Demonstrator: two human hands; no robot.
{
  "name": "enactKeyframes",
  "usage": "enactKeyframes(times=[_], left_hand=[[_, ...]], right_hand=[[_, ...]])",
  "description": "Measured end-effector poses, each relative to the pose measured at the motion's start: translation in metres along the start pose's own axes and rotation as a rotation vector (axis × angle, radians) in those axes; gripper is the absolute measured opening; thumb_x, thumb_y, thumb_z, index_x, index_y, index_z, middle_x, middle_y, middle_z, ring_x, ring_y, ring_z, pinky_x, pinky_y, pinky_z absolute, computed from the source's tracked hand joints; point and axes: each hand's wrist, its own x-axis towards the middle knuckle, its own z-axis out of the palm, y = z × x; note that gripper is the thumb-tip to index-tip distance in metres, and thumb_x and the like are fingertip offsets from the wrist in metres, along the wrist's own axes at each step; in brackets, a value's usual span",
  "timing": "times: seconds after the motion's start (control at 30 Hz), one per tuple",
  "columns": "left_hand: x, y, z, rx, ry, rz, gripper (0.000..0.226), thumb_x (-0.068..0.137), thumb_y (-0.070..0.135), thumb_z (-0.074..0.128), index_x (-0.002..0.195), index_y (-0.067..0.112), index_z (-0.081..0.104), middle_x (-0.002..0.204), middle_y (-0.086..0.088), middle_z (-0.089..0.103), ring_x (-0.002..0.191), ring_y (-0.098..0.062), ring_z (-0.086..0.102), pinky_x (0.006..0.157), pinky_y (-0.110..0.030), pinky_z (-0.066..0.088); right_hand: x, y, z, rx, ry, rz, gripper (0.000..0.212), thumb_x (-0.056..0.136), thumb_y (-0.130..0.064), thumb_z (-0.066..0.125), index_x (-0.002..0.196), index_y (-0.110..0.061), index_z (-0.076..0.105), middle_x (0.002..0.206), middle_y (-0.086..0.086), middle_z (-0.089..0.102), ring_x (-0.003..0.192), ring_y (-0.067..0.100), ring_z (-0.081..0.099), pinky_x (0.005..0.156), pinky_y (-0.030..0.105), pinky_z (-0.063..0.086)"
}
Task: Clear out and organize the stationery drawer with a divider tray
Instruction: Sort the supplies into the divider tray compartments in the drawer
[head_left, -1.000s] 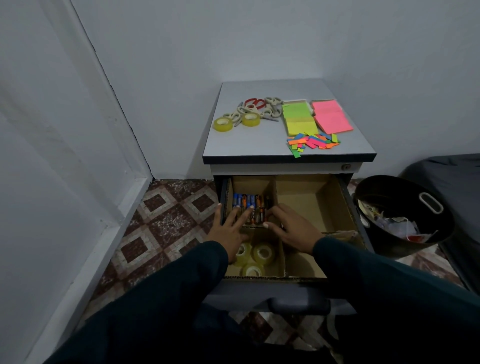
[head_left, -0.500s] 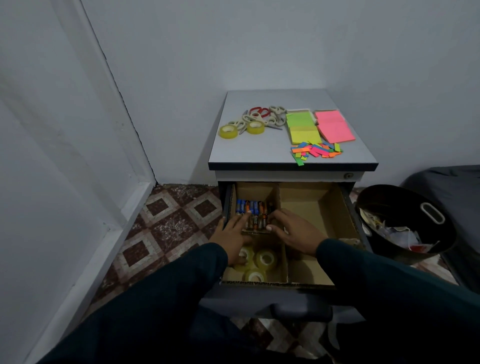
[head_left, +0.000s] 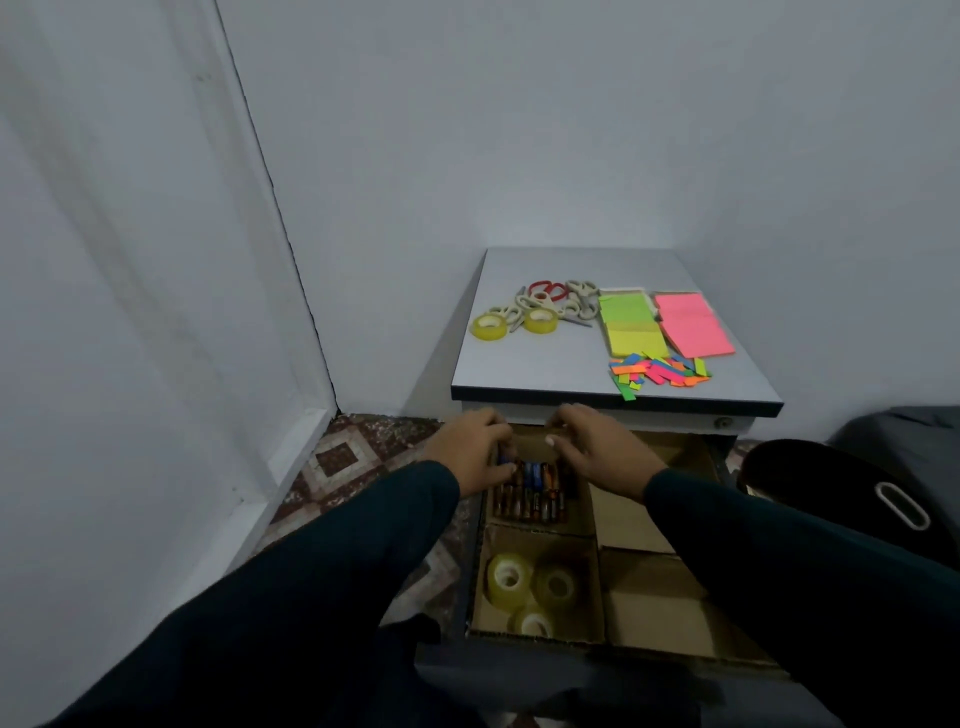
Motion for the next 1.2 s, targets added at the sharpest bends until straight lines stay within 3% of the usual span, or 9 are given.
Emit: enactKeyframes(times=[0.13, 0.37, 0.53, 0.8, 1.0, 1.2], left_hand=[[0.020, -0.009, -0.015, -0.002, 0.053, -0.021, 0.020, 0.086, 0.030, 0.063, 0.103, 0.018, 0.062, 0.117, 0.000, 0.050, 0.107, -0.019, 0.048, 0.087, -0.033, 0.044], [0.068, -0.027, -0.042, 0.061, 0.026, -0.139, 0.036, 0.090, 0.031, 0.058, 0.123, 0.019, 0.050, 0.128, -0.004, 0.047, 0.112, -0.022, 0.049, 0.089, -0.033, 0.042], [0.103, -0.042, -0.039, 0.081, -0.043, -0.292, 0.054, 0.095, 0.028, 0.049, 0.145, 0.021, 0.028, 0.140, -0.010, 0.038, 0.124, -0.029, 0.042, 0.094, -0.037, 0.040], [0.137, -0.054, -0.024, 0.158, -0.030, -0.395, 0.054, 0.098, 0.039, 0.039, 0.146, 0.024, 0.021, 0.139, -0.013, 0.039, 0.124, -0.031, 0.039, 0.094, -0.039, 0.037], [0.141, -0.056, -0.020, 0.180, 0.001, -0.414, 0.048, 0.098, 0.044, 0.036, 0.141, 0.023, 0.033, 0.134, -0.013, 0.042, 0.122, -0.029, 0.040, 0.093, -0.038, 0.038], [0.128, -0.047, -0.025, 0.077, 0.080, -0.424, 0.036, 0.095, 0.041, 0.047, 0.119, 0.014, 0.047, 0.118, -0.011, 0.054, 0.111, -0.027, 0.047, 0.075, -0.034, 0.040]], right_hand=[[0.028, -0.002, -0.012, 0.008, 0.043, -0.032, 0.023, 0.096, -0.025, 0.050, 0.115, -0.013, 0.053, 0.112, 0.002, 0.056, 0.103, 0.015, 0.053, 0.086, 0.026, 0.043], [0.086, 0.007, -0.023, -0.070, 0.055, 0.027, 0.029, 0.096, -0.012, 0.046, 0.125, -0.010, 0.048, 0.128, 0.009, 0.049, 0.115, 0.024, 0.048, 0.094, 0.031, 0.039], [0.127, 0.020, -0.020, -0.080, -0.022, 0.155, 0.046, 0.096, -0.018, 0.049, 0.139, -0.009, 0.036, 0.142, 0.014, 0.034, 0.123, 0.030, 0.046, 0.102, 0.033, 0.036], [0.166, 0.031, -0.014, -0.035, -0.056, 0.315, 0.062, 0.097, -0.033, 0.048, 0.149, -0.014, 0.020, 0.157, 0.016, 0.002, 0.137, 0.036, 0.031, 0.111, 0.039, 0.026], [0.168, 0.033, -0.008, -0.067, -0.048, 0.351, 0.056, 0.094, -0.035, 0.051, 0.140, -0.011, 0.030, 0.151, 0.018, 0.015, 0.129, 0.040, 0.038, 0.106, 0.044, 0.036], [0.148, 0.025, -0.005, -0.117, 0.063, 0.290, 0.040, 0.093, -0.024, 0.054, 0.125, -0.004, 0.040, 0.126, 0.020, 0.044, 0.115, 0.036, 0.044, 0.093, 0.038, 0.039]])
